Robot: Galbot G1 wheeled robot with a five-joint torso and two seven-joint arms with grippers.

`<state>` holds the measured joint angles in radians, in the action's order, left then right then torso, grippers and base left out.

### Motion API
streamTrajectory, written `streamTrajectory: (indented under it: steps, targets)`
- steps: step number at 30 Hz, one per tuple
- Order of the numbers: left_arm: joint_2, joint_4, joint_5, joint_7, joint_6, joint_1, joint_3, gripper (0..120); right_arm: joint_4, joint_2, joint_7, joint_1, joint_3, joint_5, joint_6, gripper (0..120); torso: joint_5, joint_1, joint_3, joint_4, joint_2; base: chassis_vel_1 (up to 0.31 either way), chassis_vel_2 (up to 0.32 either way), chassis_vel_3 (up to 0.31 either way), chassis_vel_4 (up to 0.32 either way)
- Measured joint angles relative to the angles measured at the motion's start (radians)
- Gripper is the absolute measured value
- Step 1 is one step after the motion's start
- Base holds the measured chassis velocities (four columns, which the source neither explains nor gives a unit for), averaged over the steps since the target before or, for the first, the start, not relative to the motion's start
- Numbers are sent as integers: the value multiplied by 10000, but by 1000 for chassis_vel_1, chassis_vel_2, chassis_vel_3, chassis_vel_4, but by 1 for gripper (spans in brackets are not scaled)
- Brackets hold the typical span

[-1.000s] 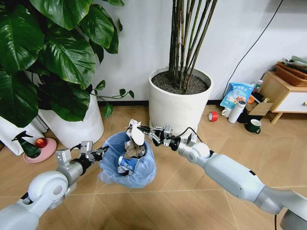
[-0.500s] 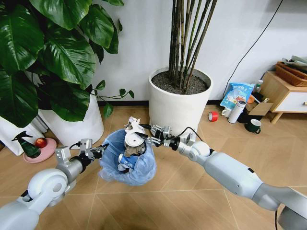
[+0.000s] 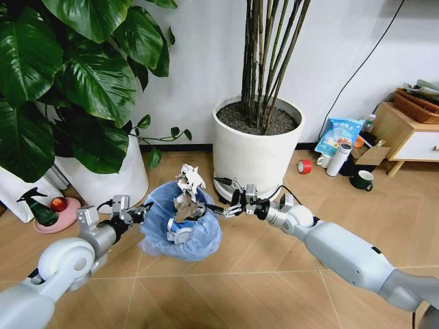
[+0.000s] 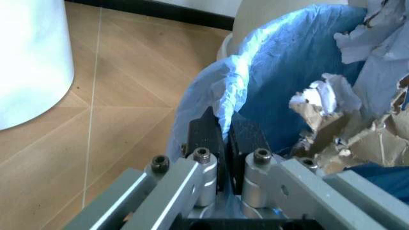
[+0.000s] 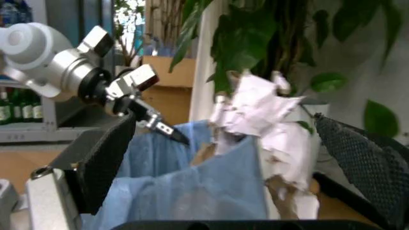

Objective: Pick up the trash bin and place the garbage on the floor into it.

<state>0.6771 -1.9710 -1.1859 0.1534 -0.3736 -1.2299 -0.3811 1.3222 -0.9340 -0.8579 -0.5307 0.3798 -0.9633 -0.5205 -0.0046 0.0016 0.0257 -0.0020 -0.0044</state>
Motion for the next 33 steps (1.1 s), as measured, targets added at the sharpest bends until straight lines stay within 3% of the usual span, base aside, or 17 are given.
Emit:
streamTrajectory:
  steps: [5,8,9,10,12,13,16,23,33]
  targets:
    - [1,-1,0,26,-1,-41,-43,0,-104,90,1085,-562,-712,289,-30,100,0,0,0,2,0,0,0,0,0]
    - [39,-20,17,36,-1,-199,-140,0,-275,206,4537,-1815,-1514,489,301,100,1,0,0,1,0,0,0,0,0]
    - [39,-20,17,36,-1,-199,-140,0,-275,206,4537,-1815,-1514,489,301,100,1,0,0,1,0,0,0,0,0]
    - [52,-42,30,35,-1,-263,-167,0,-417,200,6000,-2495,-1902,560,597,100,2,0,0,1,0,0,0,0,0]
    - [63,-57,40,35,0,-300,-194,0,-861,54,7735,-3431,-2652,1009,1017,100,4,0,0,-3,0,0,0,0,0]
    - [63,-57,40,35,0,-300,-194,0,-861,54,7735,-3431,-2652,1009,1017,100,4,0,0,-3,0,0,0,0,0]
    - [55,-100,29,35,3,-282,-207,0,-1370,-196,9870,-4367,-3606,1325,1839,100,2,0,-1,-6,0,0,0,0,0]
    - [-36,-112,-50,53,3,-220,-246,0,-2441,-459,11493,-5048,-4803,1382,2988,100,3,0,-1,-1,0,0,0,0,0]
    - [-92,-13,-97,62,3,-188,-286,0,-3490,-673,11403,-5105,-5297,738,3687,100,1,1,0,0,0,0,0,0,0]
